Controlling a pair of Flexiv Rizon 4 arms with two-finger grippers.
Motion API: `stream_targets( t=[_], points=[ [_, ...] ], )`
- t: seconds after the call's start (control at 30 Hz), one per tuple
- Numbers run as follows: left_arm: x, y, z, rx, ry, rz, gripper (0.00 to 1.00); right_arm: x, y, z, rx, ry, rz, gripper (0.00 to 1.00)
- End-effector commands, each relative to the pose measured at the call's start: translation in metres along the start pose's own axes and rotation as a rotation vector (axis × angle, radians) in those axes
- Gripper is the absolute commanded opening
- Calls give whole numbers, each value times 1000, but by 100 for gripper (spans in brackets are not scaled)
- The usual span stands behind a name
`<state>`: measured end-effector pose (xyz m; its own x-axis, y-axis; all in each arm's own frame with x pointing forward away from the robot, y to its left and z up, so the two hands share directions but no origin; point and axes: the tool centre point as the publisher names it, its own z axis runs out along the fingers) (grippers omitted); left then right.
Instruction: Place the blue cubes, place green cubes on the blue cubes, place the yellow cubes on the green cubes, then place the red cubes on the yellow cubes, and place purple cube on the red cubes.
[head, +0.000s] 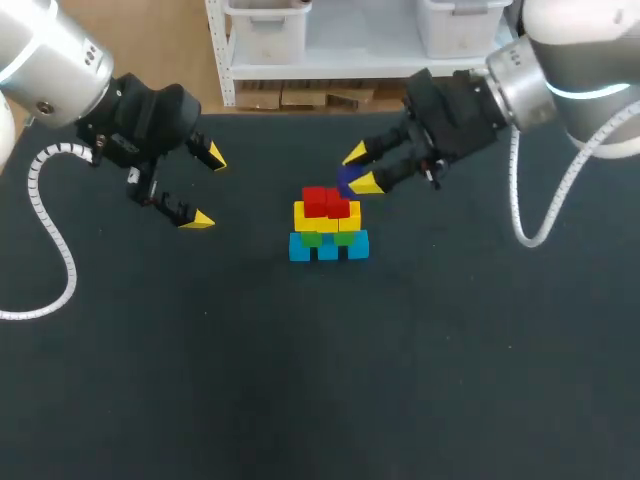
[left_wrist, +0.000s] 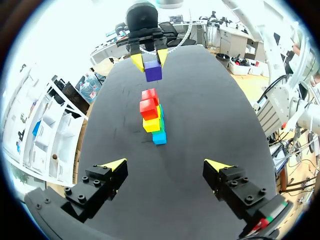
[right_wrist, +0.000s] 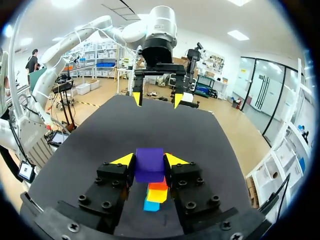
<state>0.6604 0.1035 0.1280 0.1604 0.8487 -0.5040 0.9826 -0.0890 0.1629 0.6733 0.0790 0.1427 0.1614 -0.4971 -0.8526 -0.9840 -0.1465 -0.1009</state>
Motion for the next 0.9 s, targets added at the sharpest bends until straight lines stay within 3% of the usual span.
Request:
stream_targets(
  t=[0.03, 0.9],
  points=[
    [1, 0, 0, -1, -2, 3, 100, -2, -12, 8, -20, -1, 9, 0],
    [1, 0, 0, -1, -2, 3, 100, 0, -14, 28, 8, 18, 60, 0]
  ],
)
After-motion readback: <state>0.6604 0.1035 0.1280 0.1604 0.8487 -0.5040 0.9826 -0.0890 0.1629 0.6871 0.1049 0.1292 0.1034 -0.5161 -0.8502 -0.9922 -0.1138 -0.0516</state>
